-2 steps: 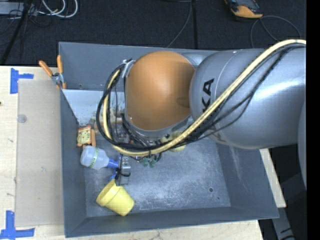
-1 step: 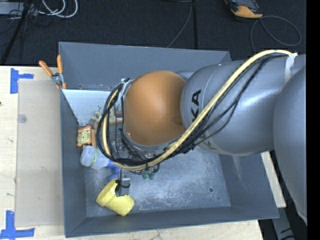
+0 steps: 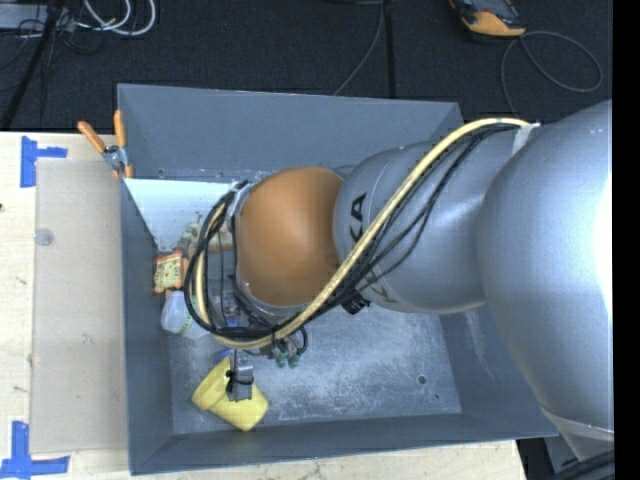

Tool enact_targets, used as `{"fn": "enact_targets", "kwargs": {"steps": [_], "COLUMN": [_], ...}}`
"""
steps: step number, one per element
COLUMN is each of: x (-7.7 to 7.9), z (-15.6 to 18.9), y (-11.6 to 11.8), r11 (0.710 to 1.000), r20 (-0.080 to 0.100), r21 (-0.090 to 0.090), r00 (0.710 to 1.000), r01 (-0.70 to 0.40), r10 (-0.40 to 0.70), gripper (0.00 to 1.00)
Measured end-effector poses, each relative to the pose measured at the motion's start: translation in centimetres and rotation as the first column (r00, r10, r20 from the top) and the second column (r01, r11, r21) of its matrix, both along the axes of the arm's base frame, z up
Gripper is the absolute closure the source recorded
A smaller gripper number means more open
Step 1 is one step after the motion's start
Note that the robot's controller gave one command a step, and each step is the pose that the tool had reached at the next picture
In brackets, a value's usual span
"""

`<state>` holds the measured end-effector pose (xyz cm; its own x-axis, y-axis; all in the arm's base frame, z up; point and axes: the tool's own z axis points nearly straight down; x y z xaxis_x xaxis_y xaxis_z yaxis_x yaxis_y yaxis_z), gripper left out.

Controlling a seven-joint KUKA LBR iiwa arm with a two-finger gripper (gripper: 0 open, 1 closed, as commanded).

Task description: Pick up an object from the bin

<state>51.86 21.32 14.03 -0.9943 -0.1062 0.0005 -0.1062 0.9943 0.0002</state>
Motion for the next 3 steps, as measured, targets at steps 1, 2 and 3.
{"fn": "enact_targets", "kwargs": {"steps": [1, 2, 3], "x": [-2.63, -2.64, -2.64], "z": [-6.41, -6.42, -6.42], "y": [-2.72, -2.73, -2.73], "r11": [0.998, 0.998, 0.998], "r20": [-0.012, -0.012, -0.012], "r21": [0.000, 0.000, 0.000], "r00": [0.998, 0.998, 0.998], "r01": [-0.063, -0.061, -0.061], "r10": [0.063, 0.061, 0.061], "gripper": [1.00, 1.00, 1.00]}}
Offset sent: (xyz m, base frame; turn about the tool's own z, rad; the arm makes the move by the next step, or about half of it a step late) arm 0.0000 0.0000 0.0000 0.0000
